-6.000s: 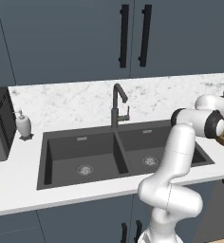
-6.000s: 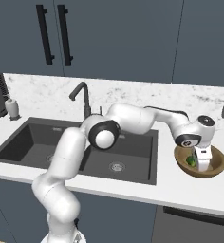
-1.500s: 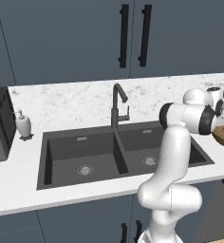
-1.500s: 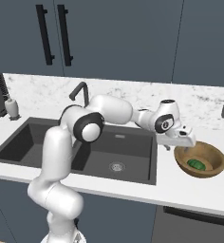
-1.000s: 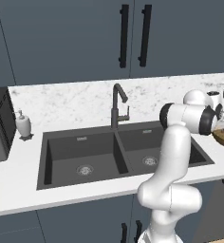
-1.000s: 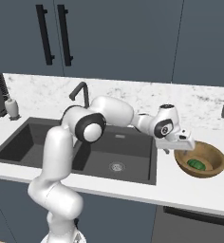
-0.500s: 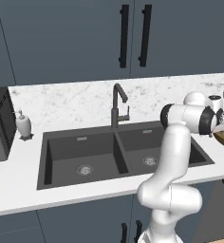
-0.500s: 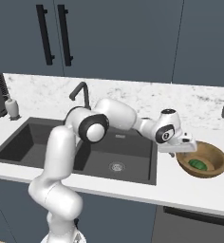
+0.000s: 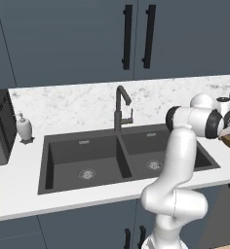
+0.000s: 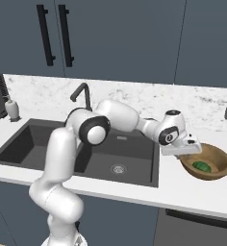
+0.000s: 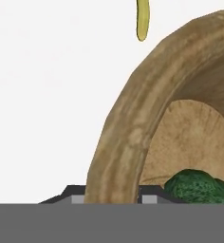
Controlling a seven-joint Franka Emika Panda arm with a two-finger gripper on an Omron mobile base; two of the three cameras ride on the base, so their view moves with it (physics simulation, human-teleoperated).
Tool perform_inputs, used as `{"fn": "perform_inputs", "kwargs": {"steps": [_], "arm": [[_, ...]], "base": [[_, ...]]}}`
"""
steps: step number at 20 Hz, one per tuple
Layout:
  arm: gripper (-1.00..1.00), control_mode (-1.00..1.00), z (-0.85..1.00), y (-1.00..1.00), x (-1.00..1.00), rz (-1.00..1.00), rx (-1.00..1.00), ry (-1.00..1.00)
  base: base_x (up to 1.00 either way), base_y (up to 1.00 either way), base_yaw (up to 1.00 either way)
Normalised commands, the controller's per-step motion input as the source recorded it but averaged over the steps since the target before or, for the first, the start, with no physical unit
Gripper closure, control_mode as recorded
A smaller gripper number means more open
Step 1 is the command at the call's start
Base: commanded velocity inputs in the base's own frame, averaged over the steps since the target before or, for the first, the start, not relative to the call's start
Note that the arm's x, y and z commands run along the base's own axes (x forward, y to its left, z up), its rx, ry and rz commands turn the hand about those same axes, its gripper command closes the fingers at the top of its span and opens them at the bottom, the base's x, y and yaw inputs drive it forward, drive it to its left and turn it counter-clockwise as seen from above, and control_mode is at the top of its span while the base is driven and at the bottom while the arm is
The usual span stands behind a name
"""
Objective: Pick the broccoli from the sink and place it in the bowl. Then pick the bowl and place it in the microwave. Then close the microwave door and press the start button.
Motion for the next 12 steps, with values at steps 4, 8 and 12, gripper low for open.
{"fn": "perform_inputs", "kwargs": {"steps": [4, 8, 12], "arm": [[1.00, -1.00, 0.21, 0.52, -0.42, 0.35, -0.19, -0.04], [1.00, -1.00, 0.04, 0.51, -0.38, 0.47, -0.20, 0.01], [1.00, -1.00, 0.32, 0.20, -0.38, 0.51, -0.10, 0.05]], "base": [[0.00, 0.00, 0.00], [0.00, 0.00, 0.00], [0.00, 0.00, 0.00]]}}
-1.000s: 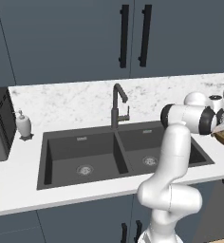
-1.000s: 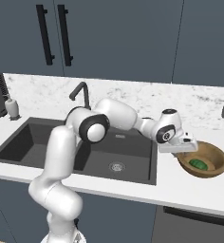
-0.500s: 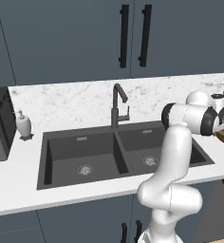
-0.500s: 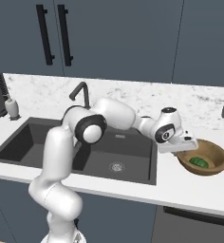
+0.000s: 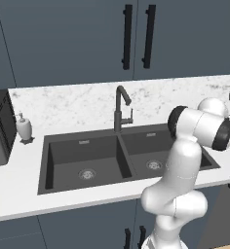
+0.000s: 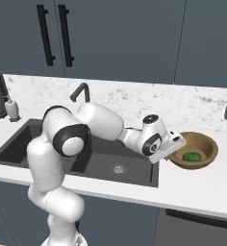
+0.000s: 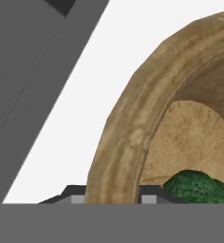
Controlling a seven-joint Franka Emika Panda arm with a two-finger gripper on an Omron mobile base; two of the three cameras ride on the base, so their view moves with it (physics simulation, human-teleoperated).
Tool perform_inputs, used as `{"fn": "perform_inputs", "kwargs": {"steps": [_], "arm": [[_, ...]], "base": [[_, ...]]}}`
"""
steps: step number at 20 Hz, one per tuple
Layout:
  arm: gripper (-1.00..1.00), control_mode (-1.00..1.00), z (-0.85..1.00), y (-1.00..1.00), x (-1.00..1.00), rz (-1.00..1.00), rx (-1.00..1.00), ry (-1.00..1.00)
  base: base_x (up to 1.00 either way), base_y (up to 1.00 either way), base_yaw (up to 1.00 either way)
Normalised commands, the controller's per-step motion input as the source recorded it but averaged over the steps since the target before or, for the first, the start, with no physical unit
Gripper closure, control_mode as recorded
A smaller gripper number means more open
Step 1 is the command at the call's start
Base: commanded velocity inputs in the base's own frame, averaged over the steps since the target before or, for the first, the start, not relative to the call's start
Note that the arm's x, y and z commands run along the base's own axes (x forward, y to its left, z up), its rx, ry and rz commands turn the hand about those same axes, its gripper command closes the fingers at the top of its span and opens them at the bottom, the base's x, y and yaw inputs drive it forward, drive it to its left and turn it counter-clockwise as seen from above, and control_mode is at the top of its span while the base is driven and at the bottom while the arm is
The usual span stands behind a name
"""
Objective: Pick the broccoli from the sink and place it in the bowl. Then pick the bowl and place it in the microwave. Then close the microwave door and press the start button.
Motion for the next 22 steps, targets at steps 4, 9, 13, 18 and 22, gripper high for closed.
{"fn": "perform_inputs", "kwargs": {"steps": [4, 9, 13, 18, 22], "arm": [[1.00, -1.00, 0.69, 0.05, -0.56, 0.46, -0.07, 0.00], [1.00, -1.00, 0.65, 0.01, -0.66, 0.39, -0.02, 0.12], [1.00, -1.00, 0.71, 0.17, -0.58, 0.34, 0.00, 0.18], [1.00, -1.00, 0.69, 0.60, -0.62, 0.23, 0.00, 0.01], [1.00, -1.00, 0.69, 0.61, -0.53, 0.23, 0.01, 0.01]], "base": [[0.00, 0.00, 0.00], [0.00, 0.00, 0.00], [0.00, 0.00, 0.00], [0.00, 0.00, 0.00], [0.00, 0.00, 0.00]]}}
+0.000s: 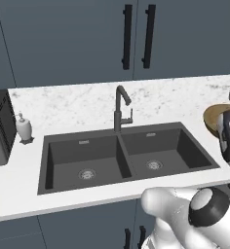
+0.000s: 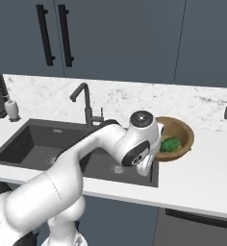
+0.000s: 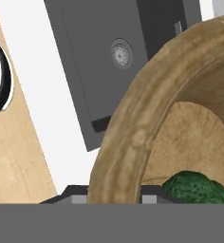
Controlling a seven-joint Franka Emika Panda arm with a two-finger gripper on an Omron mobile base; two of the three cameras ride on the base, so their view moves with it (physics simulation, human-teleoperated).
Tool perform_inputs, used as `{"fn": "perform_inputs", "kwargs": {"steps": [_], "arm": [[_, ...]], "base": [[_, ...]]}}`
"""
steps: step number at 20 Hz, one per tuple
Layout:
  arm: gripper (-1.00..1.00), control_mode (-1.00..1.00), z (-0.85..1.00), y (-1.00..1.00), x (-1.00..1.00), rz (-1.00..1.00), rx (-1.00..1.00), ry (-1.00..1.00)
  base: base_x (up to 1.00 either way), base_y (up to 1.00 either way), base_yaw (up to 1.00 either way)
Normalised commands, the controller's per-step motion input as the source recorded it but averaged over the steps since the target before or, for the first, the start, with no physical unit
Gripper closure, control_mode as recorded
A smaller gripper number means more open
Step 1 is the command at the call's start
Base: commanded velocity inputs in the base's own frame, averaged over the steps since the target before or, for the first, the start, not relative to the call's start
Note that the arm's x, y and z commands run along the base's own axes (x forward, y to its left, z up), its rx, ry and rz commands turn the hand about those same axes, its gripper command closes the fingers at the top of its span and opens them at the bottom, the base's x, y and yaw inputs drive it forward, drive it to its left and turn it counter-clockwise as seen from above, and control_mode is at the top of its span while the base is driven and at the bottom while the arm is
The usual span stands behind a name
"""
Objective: Pick the broccoli from the sink and place it in the bowl. Then pick the bowl and place it in the microwave. Then close the microwave door and press the start button.
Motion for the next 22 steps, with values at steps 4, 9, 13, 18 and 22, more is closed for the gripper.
{"fn": "perform_inputs", "kwargs": {"steps": [4, 9, 13, 18, 22], "arm": [[1.00, -1.00, 0.65, 0.65, -0.45, 0.25, 0.00, 0.00], [1.00, -1.00, 0.51, 0.77, -0.44, 0.17, 0.00, 0.00], [1.00, -1.00, 0.69, 0.72, -0.49, 0.07, 0.00, 0.00], [1.00, -1.00, 0.70, 0.57, -0.35, 0.06, 0.00, -0.01], [1.00, -1.00, 0.56, 0.28, -0.39, 0.11, 0.11, 0.00]], "base": [[0.00, 0.00, 0.00], [0.00, 0.00, 0.00], [0.00, 0.00, 0.00], [0.00, 0.00, 0.00], [0.00, 0.00, 0.00]]}}
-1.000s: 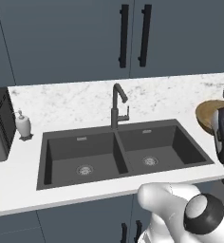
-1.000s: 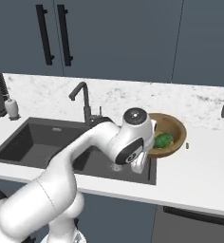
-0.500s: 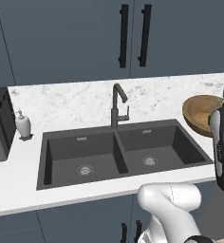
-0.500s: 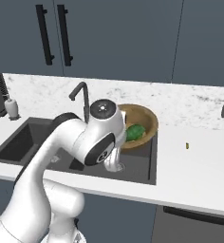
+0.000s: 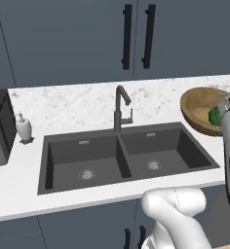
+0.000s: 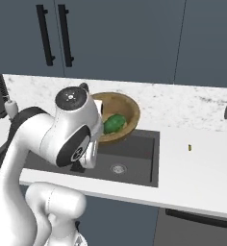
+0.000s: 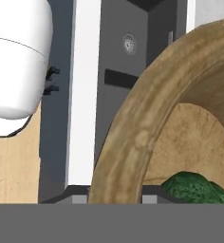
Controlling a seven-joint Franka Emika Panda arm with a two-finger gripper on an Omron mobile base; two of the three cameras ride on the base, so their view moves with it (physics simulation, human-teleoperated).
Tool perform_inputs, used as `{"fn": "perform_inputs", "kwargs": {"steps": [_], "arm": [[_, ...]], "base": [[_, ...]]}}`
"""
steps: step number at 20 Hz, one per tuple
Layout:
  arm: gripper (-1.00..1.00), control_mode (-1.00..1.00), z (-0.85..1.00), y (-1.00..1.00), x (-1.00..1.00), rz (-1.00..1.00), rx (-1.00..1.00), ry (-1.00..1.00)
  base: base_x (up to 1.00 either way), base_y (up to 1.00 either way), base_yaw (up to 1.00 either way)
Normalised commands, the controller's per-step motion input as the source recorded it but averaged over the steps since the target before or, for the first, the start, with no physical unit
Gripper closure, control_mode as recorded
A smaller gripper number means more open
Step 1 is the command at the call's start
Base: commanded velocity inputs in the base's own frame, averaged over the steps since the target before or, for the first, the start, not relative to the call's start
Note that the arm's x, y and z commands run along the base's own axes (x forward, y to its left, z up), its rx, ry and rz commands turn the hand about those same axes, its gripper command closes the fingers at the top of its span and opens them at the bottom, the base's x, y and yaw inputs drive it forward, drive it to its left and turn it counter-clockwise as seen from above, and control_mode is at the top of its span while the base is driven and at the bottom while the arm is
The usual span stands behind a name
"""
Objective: Pick the broccoli from the sink and place it in the bowl. Then pick the bowl and place it in the microwave. Then close the microwave door and press the start button.
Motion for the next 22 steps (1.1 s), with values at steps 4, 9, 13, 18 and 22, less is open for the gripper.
{"fn": "perform_inputs", "kwargs": {"steps": [4, 9, 13, 18, 22], "arm": [[1.00, -1.00, 0.39, 0.55, -0.27, 0.16, 0.05, 0.02], [1.00, -1.00, 0.32, 0.53, -0.22, 0.16, 0.01, 0.03], [1.00, -1.00, 0.20, 0.11, -0.32, 0.14, 0.02, 0.01], [1.00, -1.00, 0.24, 0.51, -0.26, 0.09, 0.01, 0.00], [1.00, -1.00, 0.44, 0.22, 0.00, 0.00, -0.03, -0.15]], "base": [[0.00, 0.00, 0.00], [0.00, 0.00, 0.00], [0.00, 0.00, 0.00], [0.00, 0.00, 0.00], [0.00, 0.00, 0.00]]}}
